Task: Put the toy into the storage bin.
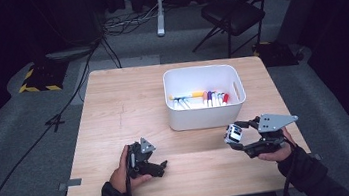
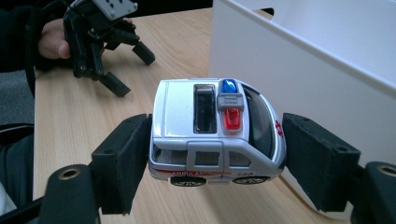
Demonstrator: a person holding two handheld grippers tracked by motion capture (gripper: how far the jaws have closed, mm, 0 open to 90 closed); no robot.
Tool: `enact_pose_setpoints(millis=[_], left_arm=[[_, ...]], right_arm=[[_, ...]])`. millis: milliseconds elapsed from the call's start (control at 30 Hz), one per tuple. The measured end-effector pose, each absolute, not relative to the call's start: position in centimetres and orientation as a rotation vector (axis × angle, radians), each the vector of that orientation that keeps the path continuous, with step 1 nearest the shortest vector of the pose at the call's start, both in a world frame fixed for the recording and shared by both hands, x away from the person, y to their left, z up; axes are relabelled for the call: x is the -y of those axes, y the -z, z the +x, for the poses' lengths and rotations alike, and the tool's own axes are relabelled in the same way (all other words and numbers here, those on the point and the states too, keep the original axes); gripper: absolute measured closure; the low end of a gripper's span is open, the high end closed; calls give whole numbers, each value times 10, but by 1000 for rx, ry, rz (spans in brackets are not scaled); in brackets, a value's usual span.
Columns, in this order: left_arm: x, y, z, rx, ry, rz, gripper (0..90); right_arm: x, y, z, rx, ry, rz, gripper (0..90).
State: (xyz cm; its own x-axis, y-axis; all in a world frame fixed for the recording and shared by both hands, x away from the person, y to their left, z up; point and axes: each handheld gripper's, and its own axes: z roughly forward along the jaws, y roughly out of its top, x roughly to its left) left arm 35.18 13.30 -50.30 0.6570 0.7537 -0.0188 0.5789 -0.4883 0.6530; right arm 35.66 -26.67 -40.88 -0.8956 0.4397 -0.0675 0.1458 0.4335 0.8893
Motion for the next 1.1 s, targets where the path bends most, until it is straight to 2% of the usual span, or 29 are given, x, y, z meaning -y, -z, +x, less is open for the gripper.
enact_pose_setpoints(millis=[1100], left_arm=[[-133, 503, 352, -1027, -358, 2238, 5]], right_arm=[[278, 338, 383, -2231, -1418, 535, 259]])
